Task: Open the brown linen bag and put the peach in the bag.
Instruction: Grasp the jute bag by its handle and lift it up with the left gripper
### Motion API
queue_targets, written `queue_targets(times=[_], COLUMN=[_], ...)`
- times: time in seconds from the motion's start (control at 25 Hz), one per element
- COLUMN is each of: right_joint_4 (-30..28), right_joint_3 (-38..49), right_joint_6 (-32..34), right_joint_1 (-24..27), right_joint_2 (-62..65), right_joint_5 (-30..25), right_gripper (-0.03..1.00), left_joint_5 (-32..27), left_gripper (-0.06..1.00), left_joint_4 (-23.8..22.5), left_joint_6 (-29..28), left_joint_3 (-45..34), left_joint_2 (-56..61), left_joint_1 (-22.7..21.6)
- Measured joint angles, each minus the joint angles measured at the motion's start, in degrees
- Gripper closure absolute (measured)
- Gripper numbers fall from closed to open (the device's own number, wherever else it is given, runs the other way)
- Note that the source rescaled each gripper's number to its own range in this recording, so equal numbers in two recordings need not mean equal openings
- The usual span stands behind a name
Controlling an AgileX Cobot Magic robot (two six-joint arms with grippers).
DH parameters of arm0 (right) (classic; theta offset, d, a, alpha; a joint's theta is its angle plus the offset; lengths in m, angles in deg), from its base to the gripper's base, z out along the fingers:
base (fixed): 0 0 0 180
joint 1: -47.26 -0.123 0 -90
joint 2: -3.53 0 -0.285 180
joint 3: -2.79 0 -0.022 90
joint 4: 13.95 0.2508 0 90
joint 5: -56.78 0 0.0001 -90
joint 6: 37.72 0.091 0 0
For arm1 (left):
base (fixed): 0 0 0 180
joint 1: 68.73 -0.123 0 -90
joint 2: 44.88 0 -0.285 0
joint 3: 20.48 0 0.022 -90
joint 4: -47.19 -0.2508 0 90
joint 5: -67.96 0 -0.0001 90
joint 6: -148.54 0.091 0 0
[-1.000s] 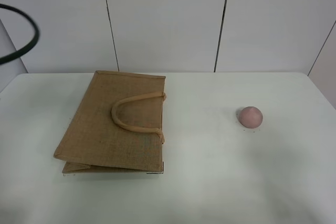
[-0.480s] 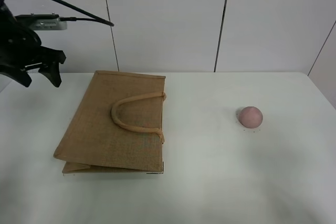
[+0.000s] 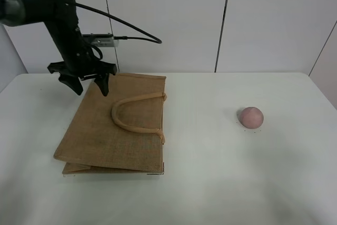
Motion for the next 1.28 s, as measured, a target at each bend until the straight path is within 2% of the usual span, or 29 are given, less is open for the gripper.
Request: queue_targets(times=[0.2, 0.4, 0.72, 1.28], right_joint_4=[0.0, 0.0, 0.0, 0.0], right_joint_3=[0.0, 0.0, 0.0, 0.0], right_joint_6=[0.0, 0.0, 0.0, 0.0], right_joint_1=[0.0, 0.0, 0.0, 0.0], right_joint_2=[0.0, 0.0, 0.0, 0.0], right_joint_5=[0.0, 0.0, 0.0, -0.06], right_gripper=[-0.03, -0.03, -0.03, -0.03], left_joint_5=[3.18, 3.85, 9.54, 11.25], left_gripper=[-0.06, -0.06, -0.06, -0.06], left_joint_4=[0.49, 1.52, 3.03, 3.03], left_joint_6=[-1.95, -2.86, -2.92, -2.8], left_joint_3=[1.48, 1.59, 1.74, 1.74], left_joint_2=[-4.71, -9.27, -11.03, -16.05], left_joint_1=[3.53, 3.41, 3.35, 3.35])
